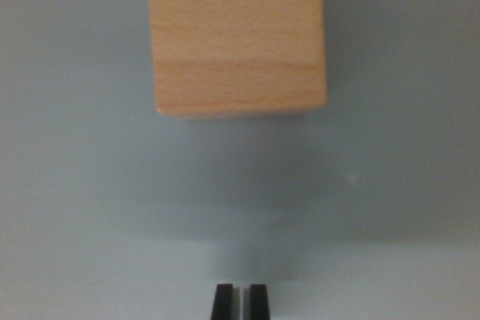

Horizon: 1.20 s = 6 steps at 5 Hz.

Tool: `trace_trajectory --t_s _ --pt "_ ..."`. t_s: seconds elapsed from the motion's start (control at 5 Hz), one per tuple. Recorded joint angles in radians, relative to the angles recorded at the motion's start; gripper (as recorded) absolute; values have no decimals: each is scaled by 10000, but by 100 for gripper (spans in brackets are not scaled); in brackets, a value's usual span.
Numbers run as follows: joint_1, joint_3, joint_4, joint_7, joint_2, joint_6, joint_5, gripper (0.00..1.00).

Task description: Push wooden cube

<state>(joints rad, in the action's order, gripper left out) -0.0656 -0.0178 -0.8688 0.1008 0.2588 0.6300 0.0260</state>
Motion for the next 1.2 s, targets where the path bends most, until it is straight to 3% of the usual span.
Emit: trace_trajectory --t_s 0.6,0.8,1.0,1.2 --pt "2 2 -124 -2 77 47 -2 100" --pt "5 5 -325 -6 201 123 -4 100" --pt "5 5 -325 -6 201 123 -4 100" --pt "10 8 -593 -11 368 225 -7 100"
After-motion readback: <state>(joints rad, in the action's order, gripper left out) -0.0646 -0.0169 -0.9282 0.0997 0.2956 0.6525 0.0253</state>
